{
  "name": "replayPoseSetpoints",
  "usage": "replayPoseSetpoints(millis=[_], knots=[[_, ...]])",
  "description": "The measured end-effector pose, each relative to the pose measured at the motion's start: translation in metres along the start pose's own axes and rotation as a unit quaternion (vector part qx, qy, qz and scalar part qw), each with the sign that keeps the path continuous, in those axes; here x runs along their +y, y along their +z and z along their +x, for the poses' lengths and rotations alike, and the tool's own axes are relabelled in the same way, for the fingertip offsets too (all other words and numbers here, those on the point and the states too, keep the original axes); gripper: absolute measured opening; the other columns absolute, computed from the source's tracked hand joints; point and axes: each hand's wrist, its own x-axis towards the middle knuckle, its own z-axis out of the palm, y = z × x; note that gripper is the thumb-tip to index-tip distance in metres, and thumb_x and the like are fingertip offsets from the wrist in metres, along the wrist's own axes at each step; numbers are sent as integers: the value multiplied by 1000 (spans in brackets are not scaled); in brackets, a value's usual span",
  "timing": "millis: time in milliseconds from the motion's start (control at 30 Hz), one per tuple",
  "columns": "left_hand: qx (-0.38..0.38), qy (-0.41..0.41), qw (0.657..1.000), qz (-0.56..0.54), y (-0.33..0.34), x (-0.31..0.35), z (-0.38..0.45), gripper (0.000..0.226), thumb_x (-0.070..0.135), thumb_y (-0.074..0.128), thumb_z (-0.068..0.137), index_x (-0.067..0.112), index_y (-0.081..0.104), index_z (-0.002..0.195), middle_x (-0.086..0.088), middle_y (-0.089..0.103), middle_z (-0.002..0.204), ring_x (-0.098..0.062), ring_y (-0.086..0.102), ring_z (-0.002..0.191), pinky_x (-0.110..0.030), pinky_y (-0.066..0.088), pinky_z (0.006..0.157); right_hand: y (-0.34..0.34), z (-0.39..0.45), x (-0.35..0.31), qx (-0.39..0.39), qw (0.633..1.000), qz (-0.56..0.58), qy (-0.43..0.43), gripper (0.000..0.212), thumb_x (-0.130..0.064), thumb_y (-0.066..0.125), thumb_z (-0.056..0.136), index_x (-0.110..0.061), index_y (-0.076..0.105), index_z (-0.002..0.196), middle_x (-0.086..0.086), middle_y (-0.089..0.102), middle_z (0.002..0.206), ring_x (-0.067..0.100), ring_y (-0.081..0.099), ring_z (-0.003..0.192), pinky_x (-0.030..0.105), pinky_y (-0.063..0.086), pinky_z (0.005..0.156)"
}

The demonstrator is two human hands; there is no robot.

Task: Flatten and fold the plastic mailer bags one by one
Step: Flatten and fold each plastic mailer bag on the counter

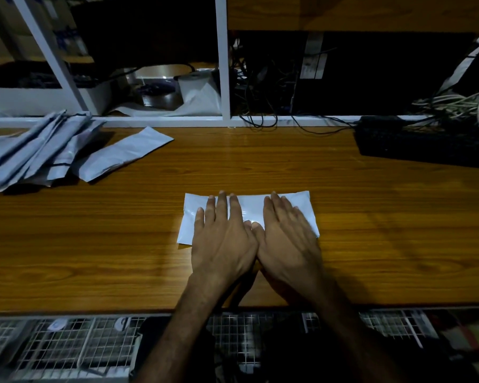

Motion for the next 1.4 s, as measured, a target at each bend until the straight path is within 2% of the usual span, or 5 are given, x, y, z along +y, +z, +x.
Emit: replayPoseSetpoints(millis=[367, 567, 1067, 1233, 1400], knots=[[-2, -41, 999, 0, 1, -2, 1, 85, 57, 7, 92, 15, 1, 166, -10, -1, 174, -25, -5, 160, -54, -3, 128, 3, 0, 1, 16, 998, -11, 54, 97, -65, -6, 85, -15, 17, 165, 12, 10, 173, 24, 6, 160, 44, 5, 129], [9, -51, 999, -17, 2, -7, 0, 81, 60, 23, 103, 15, -1, 166, -10, -4, 174, -25, -8, 160, -54, -3, 128, 0, -1, 0, 24, 997, -7, 78, 87, -63, 14, 94, -13, 18, 164, 16, 10, 172, 28, 6, 159, 44, 3, 129], [-11, -68, 997, 34, -6, -43, -3, 117, 96, -1, 80, 17, -4, 166, -5, -10, 174, -23, -11, 160, -58, -9, 126, -8, -7, 15, 8, 993, 0, 120, 108, -89, 9, 88, -14, 2, 166, 4, -8, 173, 18, -11, 159, 46, -6, 128], [-25, -54, 998, 35, -16, -70, -7, 102, 85, -1, 87, 21, -4, 166, -1, -11, 174, -22, -12, 160, -59, -8, 126, -11, -10, 39, 5, 995, -1, 95, 94, -77, 3, 95, -16, 5, 166, 1, -3, 174, 18, -5, 160, 48, -3, 129], [-23, -27, 999, 25, -23, -94, -13, 76, 66, 7, 101, 27, 2, 166, 1, -5, 175, -23, -7, 160, -59, -4, 126, -19, -13, 61, 10, 996, -2, 88, 63, -47, 16, 110, -16, 9, 166, 0, 6, 174, 18, 3, 160, 46, 2, 129]])
